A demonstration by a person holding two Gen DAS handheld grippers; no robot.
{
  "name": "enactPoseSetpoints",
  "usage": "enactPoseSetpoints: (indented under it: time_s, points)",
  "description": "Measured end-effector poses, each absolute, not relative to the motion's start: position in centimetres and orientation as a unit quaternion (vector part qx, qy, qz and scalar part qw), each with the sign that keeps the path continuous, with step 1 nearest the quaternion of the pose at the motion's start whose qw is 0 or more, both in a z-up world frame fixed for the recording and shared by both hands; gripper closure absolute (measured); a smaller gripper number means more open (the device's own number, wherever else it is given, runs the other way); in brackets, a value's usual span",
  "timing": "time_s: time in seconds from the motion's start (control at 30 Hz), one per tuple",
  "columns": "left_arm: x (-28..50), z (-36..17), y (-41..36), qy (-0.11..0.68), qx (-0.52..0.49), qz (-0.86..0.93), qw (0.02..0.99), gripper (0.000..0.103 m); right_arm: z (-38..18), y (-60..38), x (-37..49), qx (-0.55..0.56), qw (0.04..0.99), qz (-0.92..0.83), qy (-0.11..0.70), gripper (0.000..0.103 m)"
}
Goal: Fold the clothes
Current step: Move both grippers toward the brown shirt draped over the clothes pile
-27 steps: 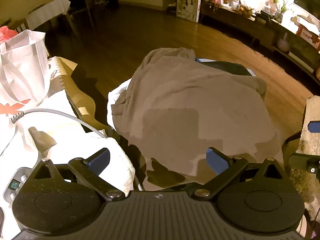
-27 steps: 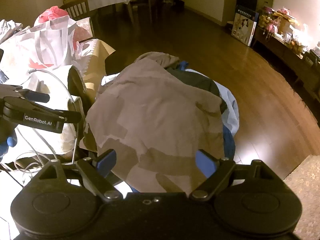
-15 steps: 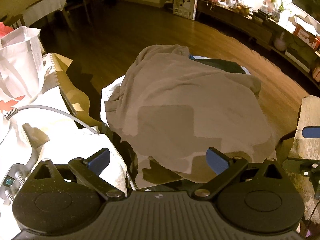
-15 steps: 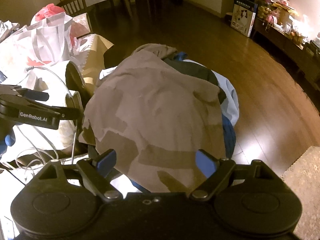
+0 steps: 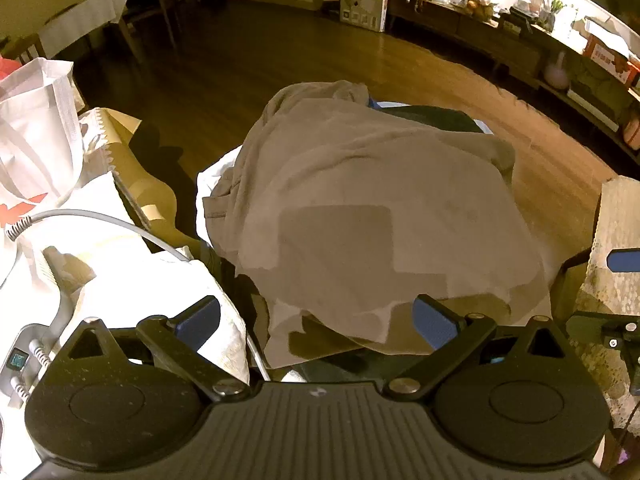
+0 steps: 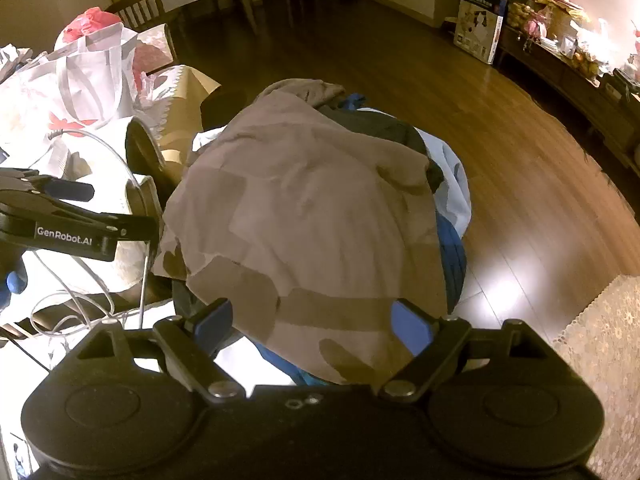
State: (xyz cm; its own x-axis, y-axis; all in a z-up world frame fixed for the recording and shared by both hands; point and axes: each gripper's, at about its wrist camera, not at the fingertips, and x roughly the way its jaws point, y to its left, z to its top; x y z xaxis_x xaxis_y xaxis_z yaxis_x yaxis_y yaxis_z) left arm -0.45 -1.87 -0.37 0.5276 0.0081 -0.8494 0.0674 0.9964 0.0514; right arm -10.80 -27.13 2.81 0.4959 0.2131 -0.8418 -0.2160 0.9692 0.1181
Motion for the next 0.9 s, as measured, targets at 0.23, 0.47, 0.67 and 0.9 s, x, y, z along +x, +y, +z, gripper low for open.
enactPoseSetpoints:
  time_s: [0.23, 0.47, 0.67, 0.9]
  points:
    - [-0.38, -0.54, -1.99, 0.489, 0.043, -0.022, 0.871, 0.000, 2.83, -27.38, -10.90, 0.003, 0.865, 0.122, 0.487, 0.000]
    - [-0.29, -0.69, -2.07, 0.490, 0.045, -0.025, 0.870, 0.000, 2.79, -27.44, -10.93, 0.006, 0.865, 0.122, 0.487, 0.000]
    - [-0.26, -0.72, -2.18, 0.490, 0.047, -0.027, 0.870, 0.000, 2.77, -27.54, -10.98, 0.009, 0.865, 0.121, 0.487, 0.000]
    - [-0.35, -0.77, -2.43, 0.491, 0.052, -0.032, 0.869, 0.000, 2.88, -27.61, -11.05, 0.010, 0.865, 0.120, 0.487, 0.000]
